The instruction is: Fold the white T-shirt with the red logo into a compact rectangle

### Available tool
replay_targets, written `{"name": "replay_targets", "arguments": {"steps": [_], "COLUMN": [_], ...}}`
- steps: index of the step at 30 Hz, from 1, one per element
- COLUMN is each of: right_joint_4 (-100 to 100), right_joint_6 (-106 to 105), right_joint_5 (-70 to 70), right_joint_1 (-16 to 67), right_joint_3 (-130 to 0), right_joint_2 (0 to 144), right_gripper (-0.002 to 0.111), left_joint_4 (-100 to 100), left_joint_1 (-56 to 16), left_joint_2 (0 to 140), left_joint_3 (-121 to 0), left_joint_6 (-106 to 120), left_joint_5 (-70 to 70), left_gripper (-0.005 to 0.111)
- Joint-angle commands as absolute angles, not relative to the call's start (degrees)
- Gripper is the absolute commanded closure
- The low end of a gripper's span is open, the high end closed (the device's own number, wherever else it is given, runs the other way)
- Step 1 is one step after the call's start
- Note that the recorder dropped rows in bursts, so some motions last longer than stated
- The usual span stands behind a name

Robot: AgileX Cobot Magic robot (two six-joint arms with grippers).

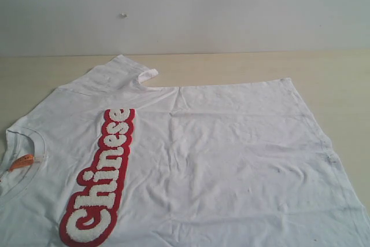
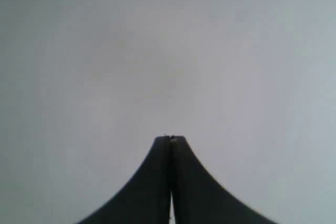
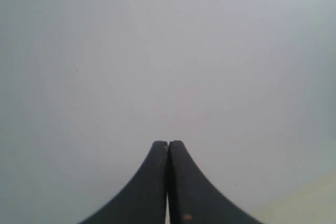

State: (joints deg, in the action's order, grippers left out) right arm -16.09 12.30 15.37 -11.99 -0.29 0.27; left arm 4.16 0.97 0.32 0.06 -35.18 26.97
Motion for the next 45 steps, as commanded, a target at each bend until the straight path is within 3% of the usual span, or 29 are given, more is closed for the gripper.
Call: {"name": "replay_targets", "arguments": {"steps": [1, 4, 9, 11, 15, 17, 19, 21, 25, 35, 45], "right_joint_4": [-19.1, -19.3, -11.0, -6.8, -2.5, -2.5, -2.5, -2.5, -1.7, 1.2, -4.6], "right_joint_6": [18.3, 23.8, 25.2, 22.8, 11.3, 0.0, -16.3, -28.3, -40.6, -64.6, -66.7], "right_joint_5": [16.1, 16.1, 9.5, 4.1, -10.5, -16.2, -26.4, -36.6, -50.8, -62.4, -70.0], "right_joint_1": [-12.3, -12.3, -12.3, -12.3, -12.0, -9.8, -6.2, -1.3, 4.5, 8.0, 8.0], "right_joint_3": [0.0, 0.0, -9.1, -14.6, -34.0, -42.9, -52.4, -61.6, -68.8, -68.9, -68.5], "right_joint_2": [0.0, 0.0, 0.0, 2.1, 16.5, 24.9, 33.0, 41.8, 53.5, 70.8, 87.4], "right_gripper": [0.108, 0.108, 0.108, 0.108, 0.108, 0.108, 0.108, 0.108, 0.108, 0.108, 0.108], "left_joint_4": [4.1, 4.1, 20.3, 28.6, 41.4, 43.2, 37.0, 20.6, 5.0, 0.8, 4.8], "left_joint_1": [1.0, 1.0, 0.6, -1.1, -9.4, -13.9, -19.5, -24.1, -25.2, -20.8, -11.4], "left_joint_2": [0.0, 0.0, 1.9, 5.2, 23.5, 33.2, 42.1, 53.0, 65.9, 83.3, 86.7], "left_joint_3": [0.0, 0.0, -11.0, -15.9, -35.5, -46.2, -56.9, -70.6, -81.2, -82.6, -74.2], "left_joint_6": [-36.2, -38.2, -56.1, -56.2, -54.0, -46.5, -25.2, 15.0, 36.7, 53.2, 64.7], "left_joint_5": [28.1, 28.3, 5.7, 4.0, -4.5, -11.2, -22.3, -41.5, -52.7, -70.0, -70.0], "left_gripper": [0.107, 0.107, 0.107, 0.107, 0.107, 0.107, 0.107, 0.107, 0.107, 0.107, 0.107]}}
